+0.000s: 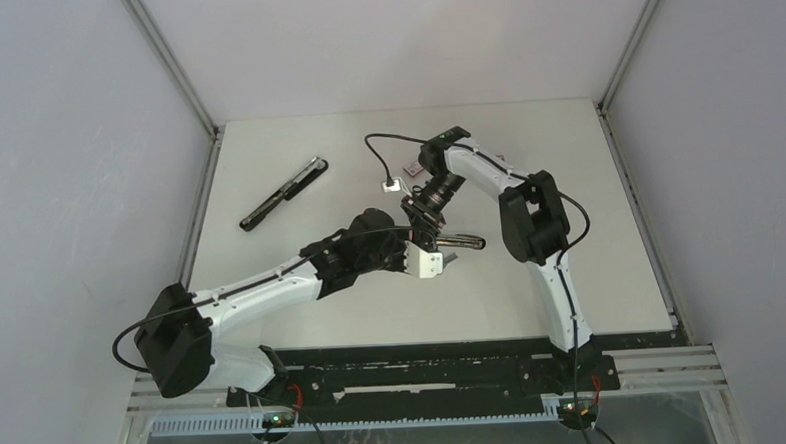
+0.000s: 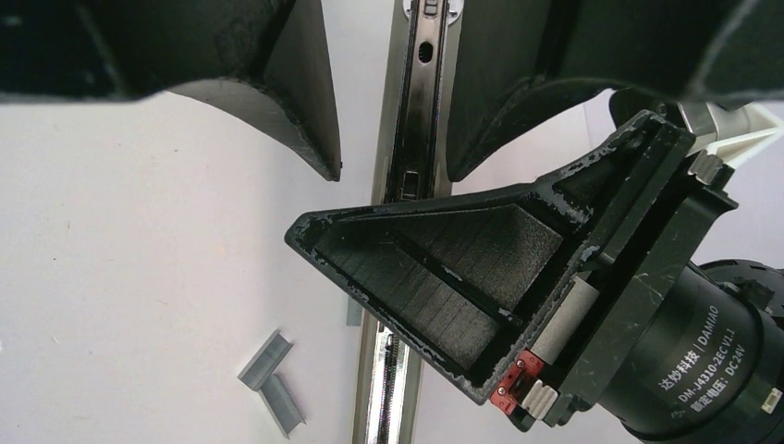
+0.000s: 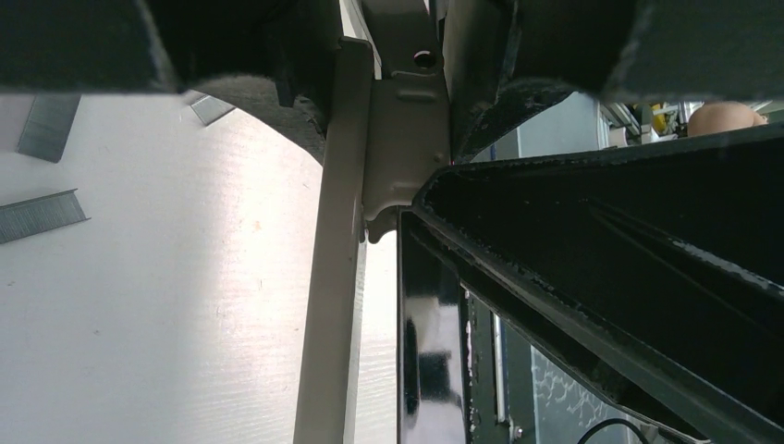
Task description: Unload the staples from the stapler
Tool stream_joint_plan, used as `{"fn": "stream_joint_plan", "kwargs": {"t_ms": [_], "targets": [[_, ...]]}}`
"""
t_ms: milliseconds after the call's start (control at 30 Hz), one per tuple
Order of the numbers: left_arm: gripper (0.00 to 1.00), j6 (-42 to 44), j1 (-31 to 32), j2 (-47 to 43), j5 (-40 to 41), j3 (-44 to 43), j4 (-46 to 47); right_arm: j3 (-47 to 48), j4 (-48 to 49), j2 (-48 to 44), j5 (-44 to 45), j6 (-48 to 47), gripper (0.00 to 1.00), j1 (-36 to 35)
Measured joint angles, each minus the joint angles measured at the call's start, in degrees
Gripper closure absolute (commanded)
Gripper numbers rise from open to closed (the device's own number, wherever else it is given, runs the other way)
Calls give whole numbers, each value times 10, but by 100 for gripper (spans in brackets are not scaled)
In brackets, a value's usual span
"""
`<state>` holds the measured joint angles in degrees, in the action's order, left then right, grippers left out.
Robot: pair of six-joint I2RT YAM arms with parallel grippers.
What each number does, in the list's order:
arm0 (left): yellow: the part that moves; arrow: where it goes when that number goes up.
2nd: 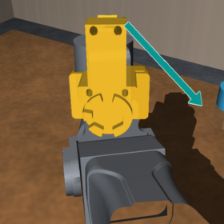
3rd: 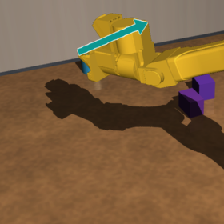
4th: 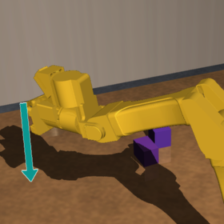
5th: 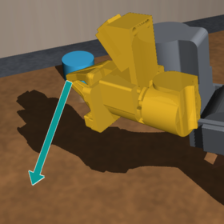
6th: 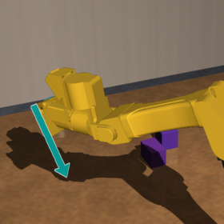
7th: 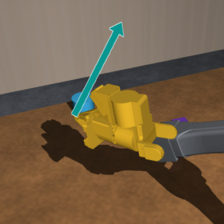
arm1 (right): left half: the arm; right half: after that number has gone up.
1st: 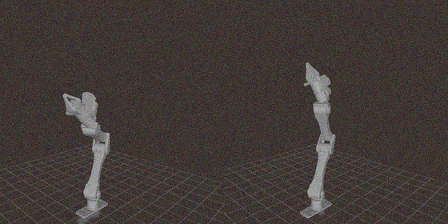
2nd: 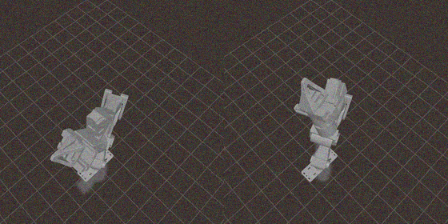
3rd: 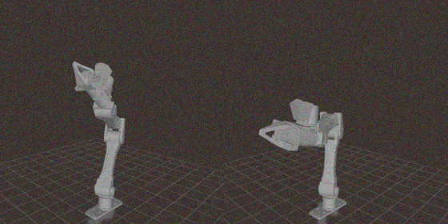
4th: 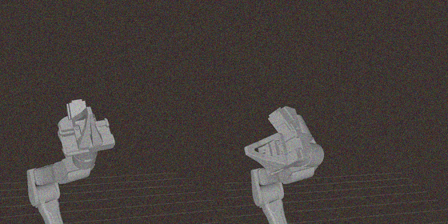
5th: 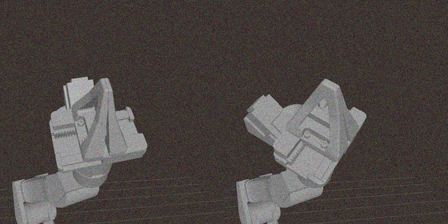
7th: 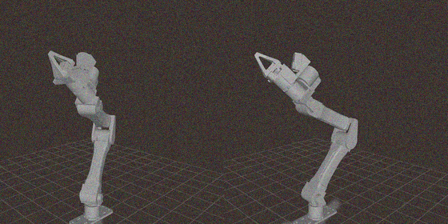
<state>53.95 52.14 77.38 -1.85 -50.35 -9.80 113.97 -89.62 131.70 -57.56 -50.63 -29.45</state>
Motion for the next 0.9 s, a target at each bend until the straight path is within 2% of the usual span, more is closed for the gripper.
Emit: {"fn": "stream_joint_plan", "kwargs": {"t_ms": [267,700,767,800,900], "targets": [[57,-4,3,3,8,7,16,0,0,0,0,0,100,-4],[99,-4,8,7,24,9,24,0,-1,0,4,0,100,-9],[100,-4,9,7,26,9,24,0,-1,0,4,0,100,-8],[100,-4,10,8,27,9,25,0,-1,0,4,0,99,-8],[100,-5,11,11,32,9,31,0,-1,0,5,0,82,-5]]}}
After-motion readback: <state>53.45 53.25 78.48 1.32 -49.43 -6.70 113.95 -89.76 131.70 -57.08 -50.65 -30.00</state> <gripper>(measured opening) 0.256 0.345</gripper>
